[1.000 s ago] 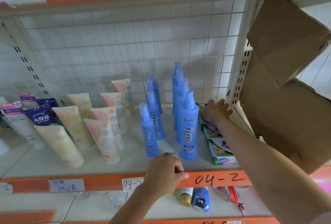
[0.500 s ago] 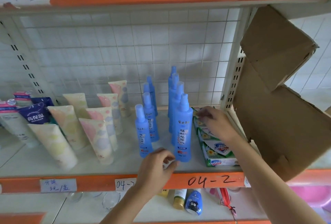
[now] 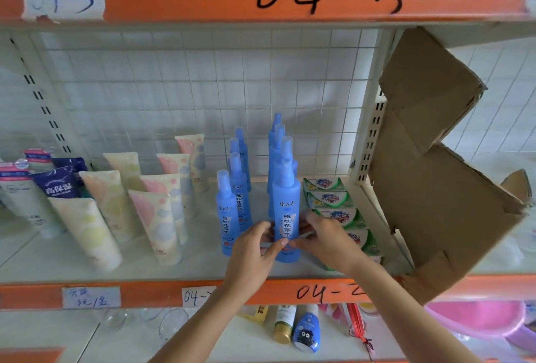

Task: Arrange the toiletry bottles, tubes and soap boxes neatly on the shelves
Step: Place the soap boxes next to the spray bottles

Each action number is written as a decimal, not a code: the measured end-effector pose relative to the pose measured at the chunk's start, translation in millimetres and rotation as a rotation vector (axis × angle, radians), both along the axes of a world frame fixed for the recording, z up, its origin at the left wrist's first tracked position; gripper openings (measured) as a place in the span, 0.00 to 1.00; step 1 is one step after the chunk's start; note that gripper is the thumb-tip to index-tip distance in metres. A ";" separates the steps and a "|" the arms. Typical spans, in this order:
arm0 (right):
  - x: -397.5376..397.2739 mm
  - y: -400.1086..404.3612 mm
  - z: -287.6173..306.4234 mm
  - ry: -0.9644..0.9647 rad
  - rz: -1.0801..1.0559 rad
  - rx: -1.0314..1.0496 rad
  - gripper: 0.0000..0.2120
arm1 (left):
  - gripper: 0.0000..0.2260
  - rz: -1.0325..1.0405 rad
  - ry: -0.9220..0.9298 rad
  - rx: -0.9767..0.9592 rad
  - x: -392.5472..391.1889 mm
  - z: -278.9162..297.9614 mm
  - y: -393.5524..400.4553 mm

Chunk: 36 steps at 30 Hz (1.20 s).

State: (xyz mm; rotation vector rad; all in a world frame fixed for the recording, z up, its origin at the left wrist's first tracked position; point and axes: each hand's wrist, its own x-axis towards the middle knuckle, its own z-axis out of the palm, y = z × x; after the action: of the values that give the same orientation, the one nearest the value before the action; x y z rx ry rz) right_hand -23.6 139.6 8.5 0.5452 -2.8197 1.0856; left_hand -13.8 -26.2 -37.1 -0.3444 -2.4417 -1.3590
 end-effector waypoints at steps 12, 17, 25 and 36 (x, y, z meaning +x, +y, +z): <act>2.6 -3.5 0.7 -0.025 0.054 -0.002 0.17 | 0.10 -0.029 -0.030 -0.093 1.0 7.5 -5.6; -3.6 2.2 7.8 -0.035 0.078 -0.030 0.15 | 0.22 -0.116 -0.050 0.122 6.7 24.0 -1.4; -30.4 7.8 70.5 0.084 -0.109 -0.369 0.12 | 0.17 -0.104 -0.096 0.495 -15.7 100.1 1.5; -54.0 -8.6 109.7 -0.005 -0.005 -0.323 0.06 | 0.32 -0.168 -0.284 0.327 -25.2 151.9 3.8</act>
State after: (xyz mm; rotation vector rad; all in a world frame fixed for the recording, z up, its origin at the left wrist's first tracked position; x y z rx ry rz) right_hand -77.6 131.0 118.1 0.5025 -2.5683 1.5017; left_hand -39.0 -22.4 114.8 -0.2962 -2.3874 -1.9662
